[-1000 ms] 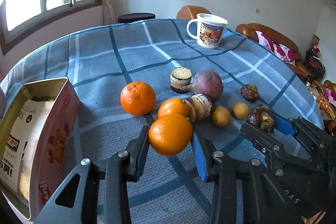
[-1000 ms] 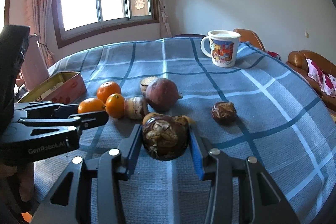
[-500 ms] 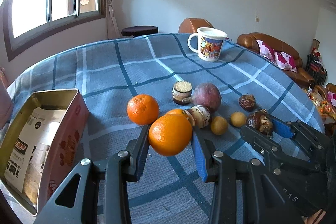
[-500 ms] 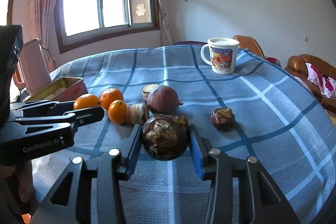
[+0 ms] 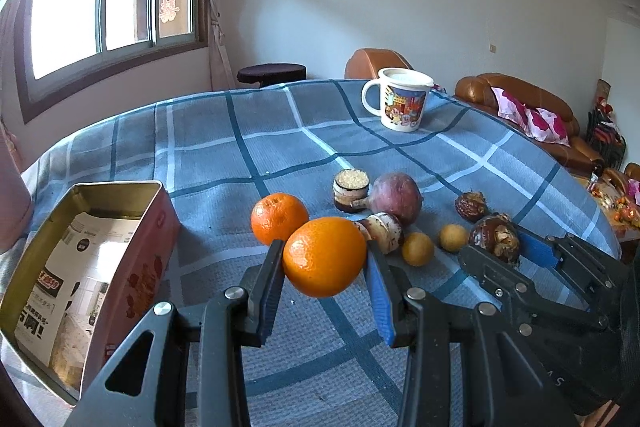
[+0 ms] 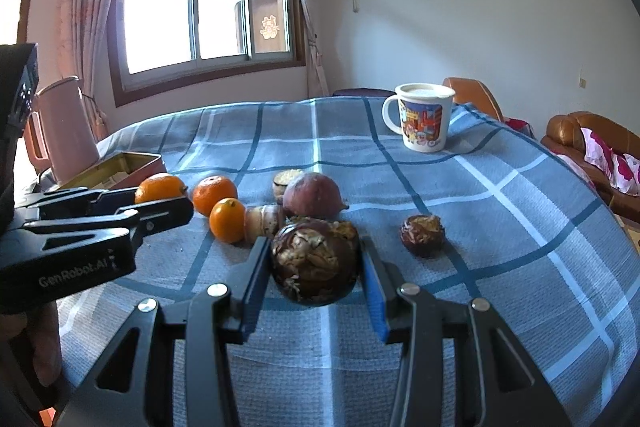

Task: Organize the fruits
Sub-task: 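Lift the mangosteen with the right tool while the left tool carries the orange toward the tin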

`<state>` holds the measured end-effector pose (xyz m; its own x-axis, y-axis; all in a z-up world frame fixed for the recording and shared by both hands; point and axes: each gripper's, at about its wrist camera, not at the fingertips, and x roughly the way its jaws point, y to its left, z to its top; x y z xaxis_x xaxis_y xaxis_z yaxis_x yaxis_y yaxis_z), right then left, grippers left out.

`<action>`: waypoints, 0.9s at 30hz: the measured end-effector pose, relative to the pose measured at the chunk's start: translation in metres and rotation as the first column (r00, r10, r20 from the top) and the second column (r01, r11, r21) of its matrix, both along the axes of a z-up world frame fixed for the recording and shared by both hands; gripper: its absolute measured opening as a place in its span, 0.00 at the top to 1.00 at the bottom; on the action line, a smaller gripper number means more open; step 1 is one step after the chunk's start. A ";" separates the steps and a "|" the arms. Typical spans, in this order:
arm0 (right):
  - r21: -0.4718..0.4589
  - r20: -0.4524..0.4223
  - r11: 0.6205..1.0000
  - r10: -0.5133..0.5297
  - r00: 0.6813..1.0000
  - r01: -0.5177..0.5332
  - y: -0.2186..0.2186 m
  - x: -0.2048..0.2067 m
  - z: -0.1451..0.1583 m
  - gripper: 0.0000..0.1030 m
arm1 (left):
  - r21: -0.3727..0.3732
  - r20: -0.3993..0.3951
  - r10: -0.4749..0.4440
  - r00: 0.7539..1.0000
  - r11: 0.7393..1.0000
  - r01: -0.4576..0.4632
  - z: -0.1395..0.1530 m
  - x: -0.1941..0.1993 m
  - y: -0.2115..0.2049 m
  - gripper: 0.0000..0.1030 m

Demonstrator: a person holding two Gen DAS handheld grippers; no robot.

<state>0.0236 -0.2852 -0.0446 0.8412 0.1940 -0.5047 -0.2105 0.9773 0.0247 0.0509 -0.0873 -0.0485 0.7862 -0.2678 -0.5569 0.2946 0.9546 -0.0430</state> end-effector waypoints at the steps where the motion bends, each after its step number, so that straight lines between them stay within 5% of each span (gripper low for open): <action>1: 0.000 0.003 1.000 0.000 1.000 0.000 0.000 0.000 0.000 0.56 | 0.000 0.004 0.002 1.000 1.000 -0.002 0.000 -0.001 0.000 0.60; 27: -0.015 0.076 1.000 0.008 0.997 -0.007 0.001 -0.009 0.004 0.56 | -0.028 0.080 0.044 0.996 0.999 -0.042 0.007 -0.013 0.009 0.60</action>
